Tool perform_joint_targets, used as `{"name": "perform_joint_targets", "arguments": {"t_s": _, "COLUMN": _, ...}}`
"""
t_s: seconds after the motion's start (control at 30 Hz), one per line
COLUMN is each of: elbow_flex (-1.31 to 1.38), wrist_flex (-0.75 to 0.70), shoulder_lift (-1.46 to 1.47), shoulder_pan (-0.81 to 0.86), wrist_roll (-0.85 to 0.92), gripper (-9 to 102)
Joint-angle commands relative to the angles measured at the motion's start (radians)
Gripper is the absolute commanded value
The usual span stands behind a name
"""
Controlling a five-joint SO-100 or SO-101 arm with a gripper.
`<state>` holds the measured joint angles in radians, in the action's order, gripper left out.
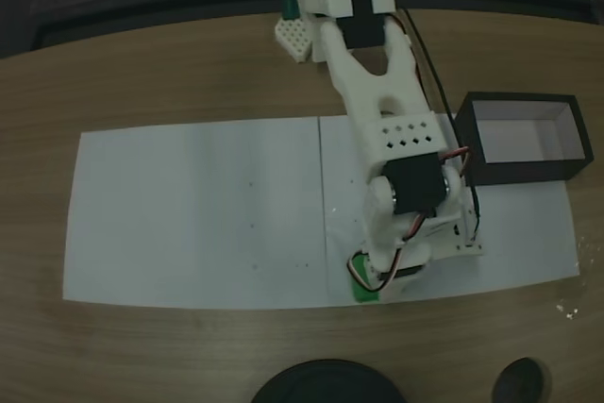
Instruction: Grab a green square and put it in the box.
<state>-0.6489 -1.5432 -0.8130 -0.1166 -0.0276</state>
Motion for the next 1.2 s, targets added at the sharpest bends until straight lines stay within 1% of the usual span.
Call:
{"name": "perform_joint_targets", "arguments": {"t_s": 0.0, "elbow_flex": 0.043, "wrist_flex": -0.005, "shoulder_lift": -0.032, "shoulder_pan": 0.002, "wrist_roll": 0.0, "gripper": 13}}
{"name": "perform_joint_targets", "arguments": {"t_s": 0.07, "elbow_flex": 0.066, "wrist_flex": -0.015, "shoulder_lift": -0.048, "shoulder_pan": 0.002, "wrist_roll": 0.003, "gripper": 13}}
{"name": "perform_joint_targets", "arguments": {"t_s": 0.13, "elbow_flex": 0.127, "wrist_flex": -0.057, "shoulder_lift": -0.084, "shoulder_pan": 0.002, "wrist_roll": 0.006, "gripper": 13}}
{"name": "perform_joint_targets", "arguments": {"t_s": 0.2, "elbow_flex": 0.235, "wrist_flex": -0.118, "shoulder_lift": -0.146, "shoulder_pan": 0.002, "wrist_roll": 0.017, "gripper": 13}}
{"name": "perform_joint_targets", "arguments": {"t_s": 0.27, "elbow_flex": 0.367, "wrist_flex": -0.181, "shoulder_lift": -0.227, "shoulder_pan": -0.002, "wrist_roll": 0.067, "gripper": 13}}
{"name": "perform_joint_targets", "arguments": {"t_s": 0.33, "elbow_flex": 0.448, "wrist_flex": -0.192, "shoulder_lift": -0.334, "shoulder_pan": -0.009, "wrist_roll": 0.101, "gripper": 13}}
{"name": "perform_joint_targets", "arguments": {"t_s": 0.43, "elbow_flex": 0.443, "wrist_flex": -0.192, "shoulder_lift": -0.54, "shoulder_pan": -0.048, "wrist_roll": 0.147, "gripper": 13}}
{"name": "perform_joint_targets", "arguments": {"t_s": 0.5, "elbow_flex": 0.382, "wrist_flex": -0.192, "shoulder_lift": -0.673, "shoulder_pan": -0.103, "wrist_roll": 0.161, "gripper": 13}}
{"name": "perform_joint_targets", "arguments": {"t_s": 0.57, "elbow_flex": 0.275, "wrist_flex": -0.192, "shoulder_lift": -0.792, "shoulder_pan": -0.207, "wrist_roll": 0.161, "gripper": 13}}
{"name": "perform_joint_targets", "arguments": {"t_s": 0.73, "elbow_flex": -0.155, "wrist_flex": -0.19, "shoulder_lift": -1.06, "shoulder_pan": -0.531, "wrist_roll": 0.161, "gripper": 13}}
{"name": "perform_joint_targets", "arguments": {"t_s": 0.83, "elbow_flex": -0.356, "wrist_flex": -0.178, "shoulder_lift": -1.135, "shoulder_pan": -0.675, "wrist_roll": 0.161, "gripper": 13}}
{"name": "perform_joint_targets", "arguments": {"t_s": 0.9, "elbow_flex": -0.431, "wrist_flex": -0.17, "shoulder_lift": -1.138, "shoulder_pan": -0.712, "wrist_roll": 0.161, "gripper": 13}}
{"name": "perform_joint_targets", "arguments": {"t_s": 1.17, "elbow_flex": -0.641, "wrist_flex": 0.043, "shoulder_lift": -1.031, "shoulder_pan": -0.723, "wrist_roll": 0.15, "gripper": 13}}
